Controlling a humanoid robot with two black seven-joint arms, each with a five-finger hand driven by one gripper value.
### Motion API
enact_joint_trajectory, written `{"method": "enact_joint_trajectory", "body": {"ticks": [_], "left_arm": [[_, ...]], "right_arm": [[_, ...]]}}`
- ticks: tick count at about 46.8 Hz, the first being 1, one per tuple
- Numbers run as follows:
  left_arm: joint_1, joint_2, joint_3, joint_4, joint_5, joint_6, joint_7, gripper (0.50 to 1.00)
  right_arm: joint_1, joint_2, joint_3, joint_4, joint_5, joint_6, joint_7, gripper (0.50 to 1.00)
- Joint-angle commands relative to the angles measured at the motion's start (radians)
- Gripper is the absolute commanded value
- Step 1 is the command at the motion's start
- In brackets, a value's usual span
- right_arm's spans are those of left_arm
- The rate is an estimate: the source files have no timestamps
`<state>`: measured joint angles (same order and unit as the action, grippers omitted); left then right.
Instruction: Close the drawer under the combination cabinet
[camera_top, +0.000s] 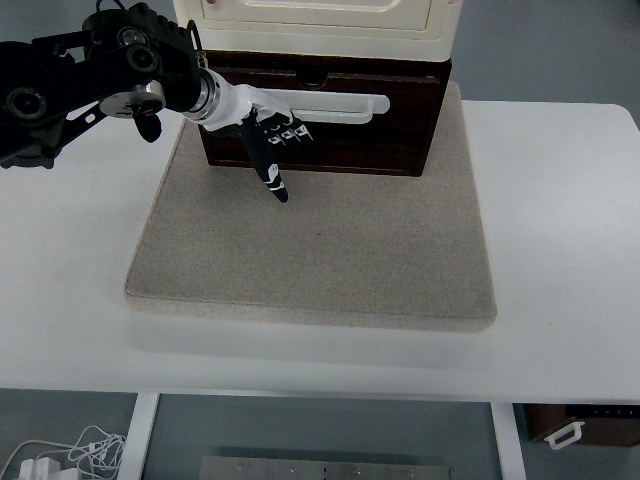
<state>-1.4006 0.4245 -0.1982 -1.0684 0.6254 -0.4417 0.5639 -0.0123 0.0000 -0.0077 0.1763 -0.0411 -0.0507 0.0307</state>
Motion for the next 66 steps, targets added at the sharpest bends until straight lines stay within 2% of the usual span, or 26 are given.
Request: {"method": "enact_joint_trajectory", "body": {"ticks": [1, 38, 55, 60, 66], "left_arm": [[-0.001, -0.001, -0.001, 0.018, -0.001, 0.0, -0.001, 0.994], [-0.001, 0.005, -0.01, 0.059, -0.012, -0.005, -0.027, 0.996], [0.009, 0.002, -0.089, 0.002, -0.039, -0.127, -0.059, 0.996], [0.018, -0.001, -0.145, -0.008, -0.067, -0.156, -0.099, 0.996], [0.028, -0.003, -0.242, -0.019, -0.105, -0.166, -0.173, 0.996]], "right_arm": [[0.0, 0.0, 0.0, 0.0, 0.0, 0.0, 0.0, 0.952], [0.0, 0.0, 0.0, 0.0, 0.0, 0.0, 0.0, 0.952], [0.0, 0.0, 0.0, 0.0, 0.001, 0.0, 0.0, 0.952], [0.0, 0.0, 0.0, 0.0, 0.0, 0.0, 0.0, 0.952], [0.0, 0.0, 0.0, 0.0, 0.0, 0.0, 0.0, 0.952]]}}
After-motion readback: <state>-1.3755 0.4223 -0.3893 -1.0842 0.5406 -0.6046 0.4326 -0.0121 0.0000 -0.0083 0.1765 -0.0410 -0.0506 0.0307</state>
